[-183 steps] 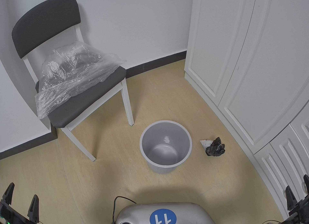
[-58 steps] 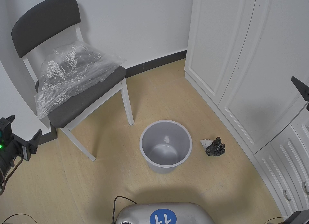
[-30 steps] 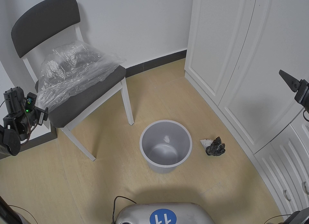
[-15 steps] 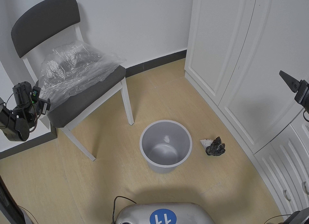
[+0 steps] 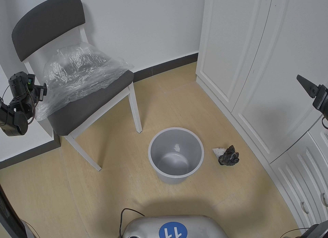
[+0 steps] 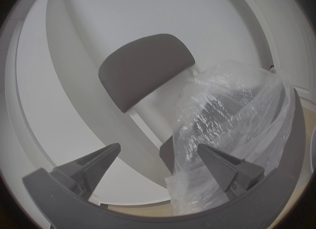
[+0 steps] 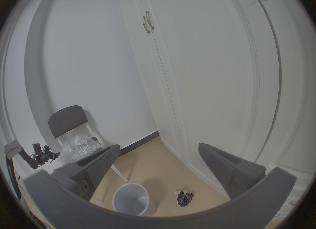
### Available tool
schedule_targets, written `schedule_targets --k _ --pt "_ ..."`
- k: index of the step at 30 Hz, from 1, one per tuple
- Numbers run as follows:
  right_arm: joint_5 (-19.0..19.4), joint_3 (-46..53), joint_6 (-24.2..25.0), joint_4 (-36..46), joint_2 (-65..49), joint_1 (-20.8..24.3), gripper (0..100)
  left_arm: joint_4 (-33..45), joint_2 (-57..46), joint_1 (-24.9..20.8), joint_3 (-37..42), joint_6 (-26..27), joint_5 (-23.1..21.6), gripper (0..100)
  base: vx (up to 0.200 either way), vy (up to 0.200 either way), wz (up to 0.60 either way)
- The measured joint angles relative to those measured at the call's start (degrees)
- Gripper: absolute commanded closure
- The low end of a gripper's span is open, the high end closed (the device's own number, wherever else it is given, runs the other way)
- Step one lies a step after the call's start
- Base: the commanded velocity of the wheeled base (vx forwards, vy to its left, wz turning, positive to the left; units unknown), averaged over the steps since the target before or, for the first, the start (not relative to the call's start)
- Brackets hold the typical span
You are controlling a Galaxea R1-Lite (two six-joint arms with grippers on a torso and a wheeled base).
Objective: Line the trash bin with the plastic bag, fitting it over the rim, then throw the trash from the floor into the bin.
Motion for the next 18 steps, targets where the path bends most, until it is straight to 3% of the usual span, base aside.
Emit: schedule_targets --k 11,18 --pt "0.0 0.11 -0.09 0.07 -0.09 -0.02 0 4.63 -5.4 0.33 4.57 -0.12 -1.54 0 0.0 0.0 0.0" --pt "0.2 0.55 -0.37 0.21 -0.2 0.0 0 4.88 -7.44 1.24 13.84 0.05 -9.14 0 0.0 0.0 0.0"
